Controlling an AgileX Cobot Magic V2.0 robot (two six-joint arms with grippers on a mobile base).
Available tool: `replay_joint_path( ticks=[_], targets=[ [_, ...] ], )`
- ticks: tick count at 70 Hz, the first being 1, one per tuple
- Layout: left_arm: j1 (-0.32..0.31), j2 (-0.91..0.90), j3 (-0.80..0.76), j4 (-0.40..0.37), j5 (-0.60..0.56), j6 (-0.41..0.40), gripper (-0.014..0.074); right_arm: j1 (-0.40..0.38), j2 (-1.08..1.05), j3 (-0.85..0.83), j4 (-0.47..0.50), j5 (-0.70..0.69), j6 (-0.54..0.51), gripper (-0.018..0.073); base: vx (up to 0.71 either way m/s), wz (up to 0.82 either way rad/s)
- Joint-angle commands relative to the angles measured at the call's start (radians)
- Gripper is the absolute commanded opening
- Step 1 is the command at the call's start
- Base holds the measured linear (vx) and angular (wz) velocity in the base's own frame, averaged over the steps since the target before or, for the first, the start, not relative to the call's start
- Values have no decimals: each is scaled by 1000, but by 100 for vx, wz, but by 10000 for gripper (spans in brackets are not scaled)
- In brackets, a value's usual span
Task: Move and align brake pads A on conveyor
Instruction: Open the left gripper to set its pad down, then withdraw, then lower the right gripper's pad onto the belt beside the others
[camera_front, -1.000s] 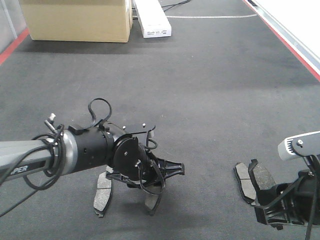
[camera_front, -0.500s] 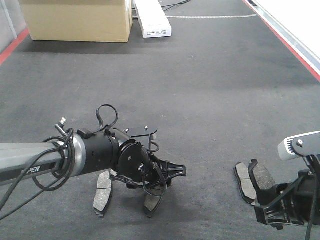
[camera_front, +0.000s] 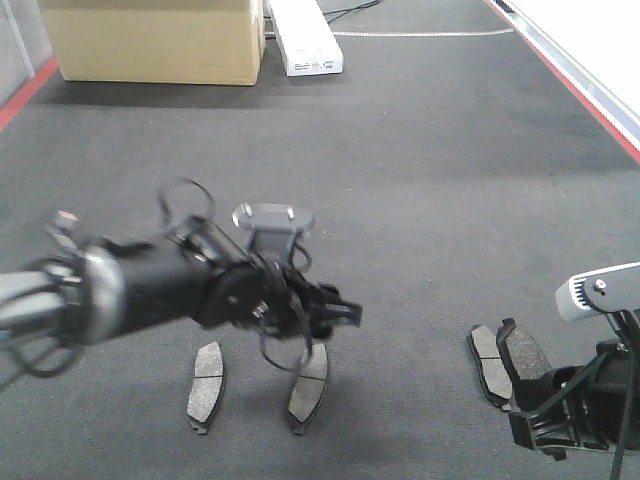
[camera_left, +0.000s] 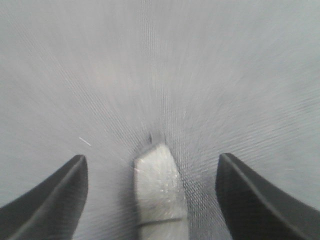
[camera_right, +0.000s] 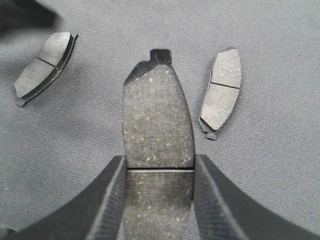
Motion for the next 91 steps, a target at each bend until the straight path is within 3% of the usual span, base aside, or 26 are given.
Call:
replay_joint_path(
  ticks=[1, 18, 41, 61, 78, 91],
  targets=[
    [-16, -117, -25, 62, -4, -5, 364, 0, -10, -29, -4, -66, -10, 90, 0, 0],
    [-57, -265, 14, 194, 80, -6, -8, 0, -10, -29, -4, -66, -10, 90, 0, 0],
    [-79, -642, 389, 208, -113, -27, -8, 0, -10, -29, -4, -69, -10, 90, 0, 0],
    [-79, -997, 664, 215, -165, -26, -8, 0, -10, -29, -4, -69, -10, 90, 0, 0],
    [-79, -1221, 792, 214, -178, -26, -8, 0, -10, -29, -4, -87, -10, 90, 0, 0],
    [-79, -1262, 807, 213, -179, -26, -7, 0, 3, -31, 43, -150, -10, 93, 0, 0]
  ],
)
